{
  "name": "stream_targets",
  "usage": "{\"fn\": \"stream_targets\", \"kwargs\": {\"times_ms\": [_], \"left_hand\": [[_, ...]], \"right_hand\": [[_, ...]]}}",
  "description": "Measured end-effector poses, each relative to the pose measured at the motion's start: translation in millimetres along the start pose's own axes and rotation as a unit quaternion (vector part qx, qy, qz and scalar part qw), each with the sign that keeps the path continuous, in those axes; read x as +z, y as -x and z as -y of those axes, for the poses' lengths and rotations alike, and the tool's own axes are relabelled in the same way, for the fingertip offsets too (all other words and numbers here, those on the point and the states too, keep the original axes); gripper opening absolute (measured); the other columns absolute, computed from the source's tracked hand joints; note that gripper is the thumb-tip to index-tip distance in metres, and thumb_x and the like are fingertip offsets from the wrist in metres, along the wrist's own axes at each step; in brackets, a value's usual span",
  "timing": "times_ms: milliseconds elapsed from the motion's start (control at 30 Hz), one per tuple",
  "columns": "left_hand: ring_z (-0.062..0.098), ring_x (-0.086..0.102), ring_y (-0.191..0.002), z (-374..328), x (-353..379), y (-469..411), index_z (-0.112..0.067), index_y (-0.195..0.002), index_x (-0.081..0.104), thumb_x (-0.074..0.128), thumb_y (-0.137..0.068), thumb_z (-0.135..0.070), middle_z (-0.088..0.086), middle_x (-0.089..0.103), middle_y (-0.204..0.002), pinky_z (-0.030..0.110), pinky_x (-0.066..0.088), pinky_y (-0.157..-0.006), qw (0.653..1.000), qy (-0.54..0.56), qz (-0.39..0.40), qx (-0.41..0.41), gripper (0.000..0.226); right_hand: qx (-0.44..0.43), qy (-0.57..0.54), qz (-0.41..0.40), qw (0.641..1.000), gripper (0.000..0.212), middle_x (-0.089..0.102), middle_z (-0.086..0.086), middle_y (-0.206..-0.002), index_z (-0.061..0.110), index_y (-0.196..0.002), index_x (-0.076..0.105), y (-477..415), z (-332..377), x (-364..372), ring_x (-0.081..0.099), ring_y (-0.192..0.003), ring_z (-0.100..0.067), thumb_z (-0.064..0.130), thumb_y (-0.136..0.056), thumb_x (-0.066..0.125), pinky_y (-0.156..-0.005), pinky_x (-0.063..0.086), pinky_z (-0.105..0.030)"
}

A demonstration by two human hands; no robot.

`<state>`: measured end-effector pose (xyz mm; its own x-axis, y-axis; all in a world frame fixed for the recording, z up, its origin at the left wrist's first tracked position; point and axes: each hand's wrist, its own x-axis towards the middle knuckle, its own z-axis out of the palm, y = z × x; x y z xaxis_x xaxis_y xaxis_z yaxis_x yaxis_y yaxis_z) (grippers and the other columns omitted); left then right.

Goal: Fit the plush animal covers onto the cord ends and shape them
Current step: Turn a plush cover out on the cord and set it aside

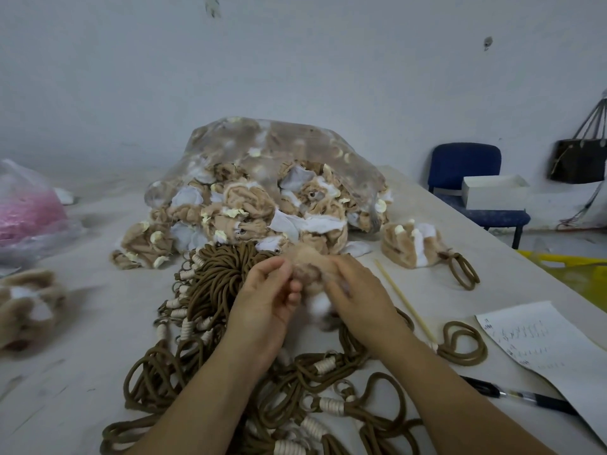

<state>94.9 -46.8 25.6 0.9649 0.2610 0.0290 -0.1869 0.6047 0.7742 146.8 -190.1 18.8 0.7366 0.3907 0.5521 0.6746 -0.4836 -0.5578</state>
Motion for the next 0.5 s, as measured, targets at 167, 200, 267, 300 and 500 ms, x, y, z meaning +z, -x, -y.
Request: {"fn": "stream_targets", "kwargs": {"times_ms": [167,200,267,300,500], "left_hand": [[-0.003,0.054,-0.095,12.1,8.2,11.7,-0.026,-0.104,0.054,0.071,-0.085,-0.019,-0.013,0.047,-0.11,0.006,0.043,-0.075,0.803,-0.49,0.017,0.34,0.026],[-0.004,0.051,-0.096,13.2,8.2,11.9,-0.025,-0.103,0.055,0.071,-0.085,-0.023,-0.015,0.042,-0.109,0.005,0.041,-0.076,0.785,-0.513,0.022,0.346,0.025],[-0.008,0.049,-0.094,12.3,5.9,10.4,-0.029,-0.097,0.055,0.069,-0.085,-0.03,-0.016,0.043,-0.105,0.002,0.038,-0.073,0.8,-0.52,0.009,0.298,0.019],[-0.009,0.049,-0.092,11.6,3.4,8.8,-0.032,-0.094,0.055,0.069,-0.086,-0.031,-0.016,0.046,-0.104,0.001,0.038,-0.071,0.819,-0.51,-0.002,0.262,0.016],[0.008,0.068,-0.081,11.2,-3.0,2.4,-0.029,-0.094,0.07,0.062,-0.091,-0.031,-0.006,0.074,-0.086,0.02,0.051,-0.064,0.914,-0.405,-0.002,0.038,0.009]], "right_hand": [[0.113,-0.182,-0.045,0.976,0.017,0.064,0.022,-0.076,0.037,-0.083,0.057,1.6,3.4,-5.9,0.058,-0.069,0.01,0.039,-0.097,0.048,-0.056,0.04,-0.005],[0.115,-0.199,-0.045,0.972,0.017,0.065,0.025,-0.079,0.038,-0.084,0.059,1.9,4.8,-5.8,0.059,-0.071,0.009,0.042,-0.096,0.049,-0.056,0.041,-0.005],[0.111,-0.216,-0.035,0.969,0.018,0.067,0.021,-0.083,0.037,-0.088,0.063,2.3,6.5,-5.1,0.062,-0.075,0.004,0.046,-0.095,0.049,-0.058,0.044,-0.008],[0.107,-0.216,-0.031,0.97,0.018,0.067,0.019,-0.084,0.037,-0.09,0.063,2.2,6.3,-4.4,0.062,-0.076,0.003,0.047,-0.095,0.049,-0.059,0.044,-0.01],[0.075,-0.22,-0.012,0.972,0.026,0.066,0.012,-0.083,0.041,-0.091,0.062,2.0,6.1,-3.9,0.058,-0.072,0.001,0.06,-0.088,0.044,-0.059,0.043,-0.013]]}}
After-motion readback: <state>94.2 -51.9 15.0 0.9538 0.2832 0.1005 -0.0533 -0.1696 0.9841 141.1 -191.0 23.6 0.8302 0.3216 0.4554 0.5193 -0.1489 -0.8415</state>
